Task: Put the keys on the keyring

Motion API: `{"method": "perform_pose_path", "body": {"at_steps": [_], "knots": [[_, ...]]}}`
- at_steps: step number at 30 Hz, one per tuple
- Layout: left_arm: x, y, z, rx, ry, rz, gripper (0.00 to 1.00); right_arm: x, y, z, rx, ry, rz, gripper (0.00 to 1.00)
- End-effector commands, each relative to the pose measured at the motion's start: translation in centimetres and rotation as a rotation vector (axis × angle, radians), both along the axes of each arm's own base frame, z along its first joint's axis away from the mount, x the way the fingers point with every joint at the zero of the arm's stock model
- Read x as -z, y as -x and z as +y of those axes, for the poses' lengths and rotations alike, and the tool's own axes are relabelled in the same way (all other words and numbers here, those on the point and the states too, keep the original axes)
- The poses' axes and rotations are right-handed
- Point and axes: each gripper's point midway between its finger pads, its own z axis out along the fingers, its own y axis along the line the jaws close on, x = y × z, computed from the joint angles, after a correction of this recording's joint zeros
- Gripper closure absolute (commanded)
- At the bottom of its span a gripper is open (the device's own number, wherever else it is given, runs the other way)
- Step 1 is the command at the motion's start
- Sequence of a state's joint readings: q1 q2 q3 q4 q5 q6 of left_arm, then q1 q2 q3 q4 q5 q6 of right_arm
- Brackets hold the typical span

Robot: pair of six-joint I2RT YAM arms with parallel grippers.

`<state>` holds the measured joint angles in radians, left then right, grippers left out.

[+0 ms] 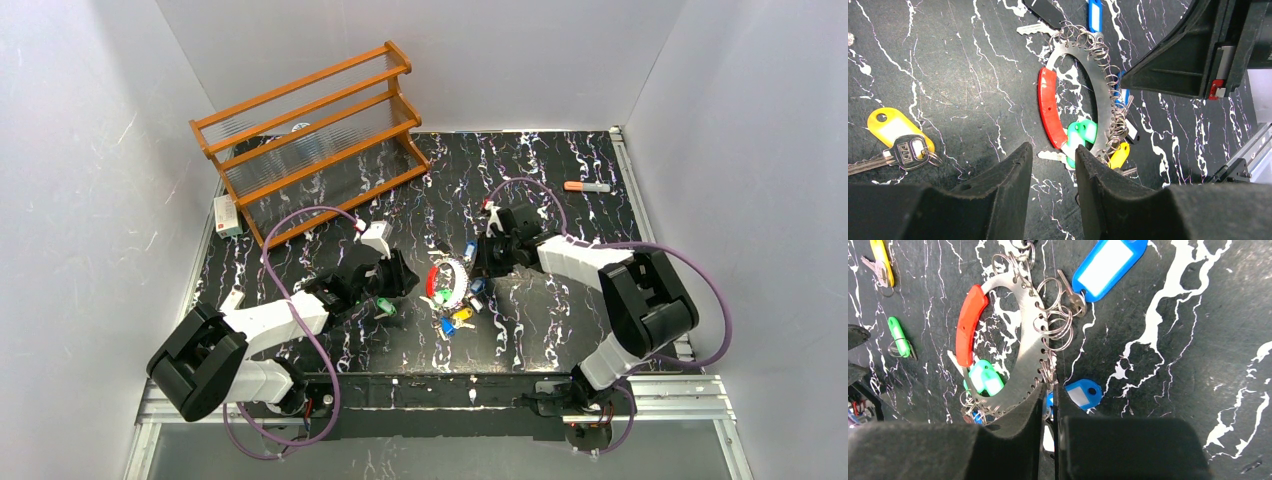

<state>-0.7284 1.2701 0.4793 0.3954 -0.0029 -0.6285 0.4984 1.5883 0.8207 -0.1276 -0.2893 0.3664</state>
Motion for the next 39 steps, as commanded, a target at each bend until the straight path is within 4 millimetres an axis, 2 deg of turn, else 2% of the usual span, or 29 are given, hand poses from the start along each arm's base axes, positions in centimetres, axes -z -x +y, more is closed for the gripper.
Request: {"method": "perform_pose_path", "body": {"at_steps": [1, 7, 11, 13, 15, 23, 26, 29, 34, 39], "knots": [[0.1, 0.2, 0.4, -0.001, -0.008, -0.004, 0.64, -0.1, -0.2, 0.8, -0.006, -0.038, 0.016, 0.83], [0.0, 0.1, 0.4, -0.003, -0.006, -0.008, 0.64, 0.4, 0.1, 1.3, -0.026, -0.059, 0.045, 0.81], [-0.1, 0.2, 0.5, -0.004, -0.008, -0.010, 0.64, -0.3, 0.2, 1.8, -0.044, -0.091, 0.040, 0.80], [-0.1, 0.2, 0.6, -0.005, -0.010, -0.010, 0.64, -0.6, 0.2, 2.0, -0.051, -0.103, 0.037, 0.71], [-0.2, 0.2, 0.6, -0.007, -0.011, -0.012, 0.64, -0.7, 0.3, 2.0, -0.056, -0.108, 0.033, 0.67], [-0.1, 0.3, 0.7, -0.009, -0.010, -0.011, 0.64, 0.0, 0.4, 2.3, -0.065, -0.117, 0.053, 0.64], [-0.1, 0.3, 0.8, -0.012, -0.009, -0.013, 0.64, 0.0, 0.2, 2.7, -0.067, -0.134, 0.059, 0.69], [-0.2, 0.3, 0.8, -0.012, -0.011, -0.014, 0.64, -0.3, 0.0, 3.0, -0.073, -0.146, 0.057, 0.83], [-0.2, 0.3, 0.9, -0.014, -0.013, -0.016, 0.64, -1.8, -0.3, 3.2, -0.092, -0.166, 0.019, 0.99], [-0.4, 0.3, 0.9, -0.014, -0.012, -0.021, 0.63, -4.1, -0.4, 3.5, -0.145, -0.159, -0.043, 0.99]]}}
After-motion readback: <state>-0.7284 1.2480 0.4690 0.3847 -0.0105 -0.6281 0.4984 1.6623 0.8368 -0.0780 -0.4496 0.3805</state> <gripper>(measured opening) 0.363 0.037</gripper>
